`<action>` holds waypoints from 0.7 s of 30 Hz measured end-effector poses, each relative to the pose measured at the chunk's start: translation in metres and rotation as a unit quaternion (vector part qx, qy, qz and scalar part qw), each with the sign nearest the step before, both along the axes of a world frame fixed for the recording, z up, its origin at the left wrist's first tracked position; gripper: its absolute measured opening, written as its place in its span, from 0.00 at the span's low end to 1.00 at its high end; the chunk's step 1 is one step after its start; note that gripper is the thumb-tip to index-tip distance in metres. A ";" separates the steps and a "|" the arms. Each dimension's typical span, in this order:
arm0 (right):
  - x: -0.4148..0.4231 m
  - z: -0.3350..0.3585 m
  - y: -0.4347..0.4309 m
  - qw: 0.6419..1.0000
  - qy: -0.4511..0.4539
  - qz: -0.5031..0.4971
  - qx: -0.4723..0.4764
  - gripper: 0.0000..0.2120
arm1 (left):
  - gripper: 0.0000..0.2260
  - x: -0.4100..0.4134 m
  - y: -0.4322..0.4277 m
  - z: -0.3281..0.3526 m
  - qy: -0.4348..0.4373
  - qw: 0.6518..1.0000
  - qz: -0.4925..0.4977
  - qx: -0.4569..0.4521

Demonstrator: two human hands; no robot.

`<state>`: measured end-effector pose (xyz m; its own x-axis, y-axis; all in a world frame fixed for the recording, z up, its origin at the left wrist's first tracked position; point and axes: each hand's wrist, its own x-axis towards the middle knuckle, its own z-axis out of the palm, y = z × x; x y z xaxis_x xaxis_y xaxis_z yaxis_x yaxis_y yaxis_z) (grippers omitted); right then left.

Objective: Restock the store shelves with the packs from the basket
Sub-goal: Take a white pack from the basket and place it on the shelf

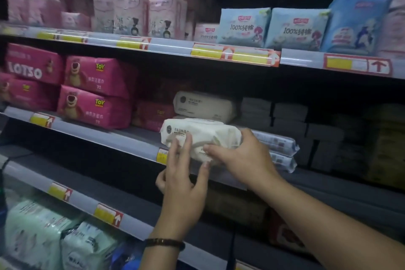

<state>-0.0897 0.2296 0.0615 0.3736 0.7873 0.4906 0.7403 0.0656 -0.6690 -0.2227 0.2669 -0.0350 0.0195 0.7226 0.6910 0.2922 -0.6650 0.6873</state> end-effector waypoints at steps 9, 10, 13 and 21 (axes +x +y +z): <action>-0.002 0.006 0.020 0.992 -0.072 -0.030 -0.101 0.40 | 0.34 -0.004 0.009 0.000 0.062 0.997 0.025 -0.041; -0.003 0.006 0.019 0.990 -0.086 -0.037 -0.109 0.41 | 0.35 -0.005 0.009 -0.002 0.071 0.996 0.027 -0.039; -0.007 0.006 0.012 0.983 -0.124 -0.059 -0.124 0.50 | 0.40 -0.012 0.008 -0.005 0.107 0.993 0.022 -0.049; 0.013 0.008 -0.073 0.977 -0.180 -0.002 -0.117 0.34 | 0.36 -0.012 -0.055 0.012 0.073 0.994 -0.054 -0.054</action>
